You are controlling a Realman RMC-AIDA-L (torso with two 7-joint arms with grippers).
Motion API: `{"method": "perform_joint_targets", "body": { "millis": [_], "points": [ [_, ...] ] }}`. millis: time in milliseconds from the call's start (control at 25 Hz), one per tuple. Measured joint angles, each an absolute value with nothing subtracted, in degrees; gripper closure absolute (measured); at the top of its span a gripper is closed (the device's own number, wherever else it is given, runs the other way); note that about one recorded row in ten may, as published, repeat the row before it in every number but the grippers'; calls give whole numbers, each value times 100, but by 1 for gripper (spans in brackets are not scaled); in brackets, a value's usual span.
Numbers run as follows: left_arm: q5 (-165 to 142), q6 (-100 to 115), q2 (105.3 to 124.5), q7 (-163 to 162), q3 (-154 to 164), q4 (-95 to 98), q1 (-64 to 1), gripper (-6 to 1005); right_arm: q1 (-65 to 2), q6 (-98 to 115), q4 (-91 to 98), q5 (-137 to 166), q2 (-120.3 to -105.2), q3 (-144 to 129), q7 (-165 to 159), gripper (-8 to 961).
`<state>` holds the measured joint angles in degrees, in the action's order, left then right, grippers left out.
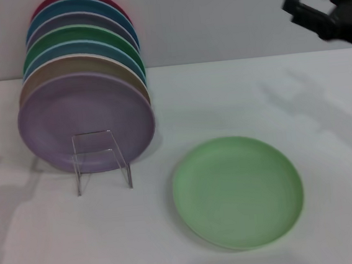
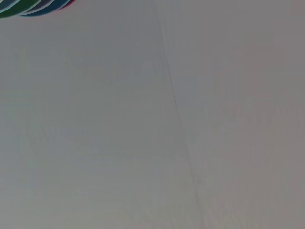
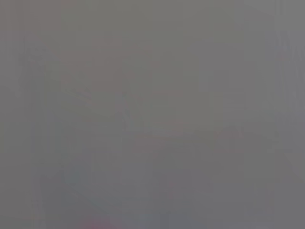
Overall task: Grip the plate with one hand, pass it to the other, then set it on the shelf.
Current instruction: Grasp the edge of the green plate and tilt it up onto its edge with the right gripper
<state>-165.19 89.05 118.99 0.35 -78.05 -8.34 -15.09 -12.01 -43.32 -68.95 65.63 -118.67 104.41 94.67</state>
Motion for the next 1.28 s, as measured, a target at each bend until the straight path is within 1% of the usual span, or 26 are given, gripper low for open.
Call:
{"method": "perform_joint_targets", "body": {
  "millis": [40,120,200,280,320,440,600,640,840,1040,1280],
  "points": [
    [-16519,8905,11899,35,-7805,-834,-1509,198,-1201,-4332,-6895,6563,-11867,10441,9467,118],
    [-16519,8884,11904,35,-7805,-834,-1535,198,-1114,-3621,-7991,8064,-11878,10283,7600,118],
    [-16519,8872,11908,35,-7805,-834,-1560,198,-1173,-3435,-8717,9800,-11862,10315,5767,119],
    [-16518,8855,11908,35,-7805,-834,-1579,198,-1423,-4076,-9267,11536,-11811,10532,3538,119],
    [-16517,8839,11908,35,-7805,-834,-1584,198,-1423,-4076,-9267,11536,-11811,10532,3538,119],
    [-16515,8786,11908,34,-7805,-834,-1596,198,-1737,-5561,-9437,12583,-11786,10729,2214,120],
    [-16515,8728,11908,28,-7794,-834,-1606,198,-2165,-7094,-9265,13465,-11725,10783,1759,120],
    [-16515,8724,11908,26,-7782,-834,-1607,198,-2314,-7779,-9207,13940,-11713,10777,1660,121],
    [-16515,8724,11908,26,-7776,-834,-1608,198,-2381,-8161,-9114,14160,-11711,10771,1616,121],
    [-16515,8723,11908,26,-7768,-834,-1608,199,-2607,-8502,-8501,14341,-11713,10749,1638,127],
    [-16515,8724,11908,25,-7761,-842,-1605,199,-2809,-8512,-7881,14819,-11809,10703,1753,154]
  ]
}}
